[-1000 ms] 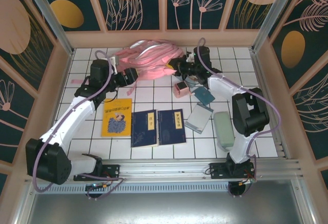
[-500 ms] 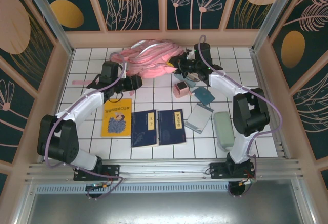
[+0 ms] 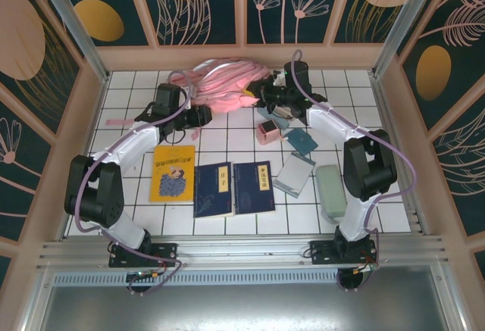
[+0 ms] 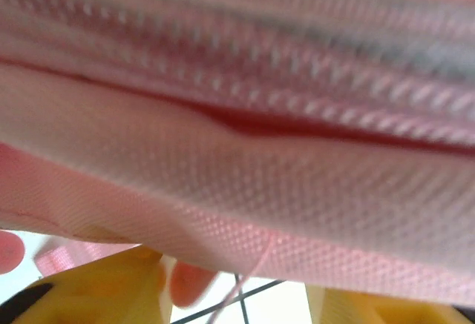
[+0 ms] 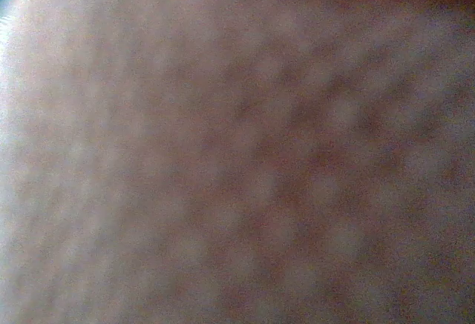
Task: Pack the student bag
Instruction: Unzip the student bag at the top-center of the table.
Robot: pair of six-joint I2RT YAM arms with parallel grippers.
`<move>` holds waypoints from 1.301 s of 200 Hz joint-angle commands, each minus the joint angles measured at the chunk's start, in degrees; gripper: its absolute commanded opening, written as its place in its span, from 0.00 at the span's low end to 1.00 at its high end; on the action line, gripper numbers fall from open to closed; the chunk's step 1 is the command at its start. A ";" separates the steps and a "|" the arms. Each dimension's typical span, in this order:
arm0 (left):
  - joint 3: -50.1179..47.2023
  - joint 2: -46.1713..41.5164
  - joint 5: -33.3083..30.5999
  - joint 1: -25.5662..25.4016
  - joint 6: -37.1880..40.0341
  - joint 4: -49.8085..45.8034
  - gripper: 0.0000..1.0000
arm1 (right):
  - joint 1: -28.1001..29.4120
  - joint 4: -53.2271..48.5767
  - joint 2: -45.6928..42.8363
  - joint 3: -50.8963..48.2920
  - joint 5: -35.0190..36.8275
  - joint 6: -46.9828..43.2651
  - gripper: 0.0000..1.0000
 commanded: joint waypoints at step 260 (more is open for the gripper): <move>4.04 -10.86 21.15 -6.12 -21.74 5.68 0.00 | 12.51 -11.06 3.03 4.71 15.92 -21.97 0.00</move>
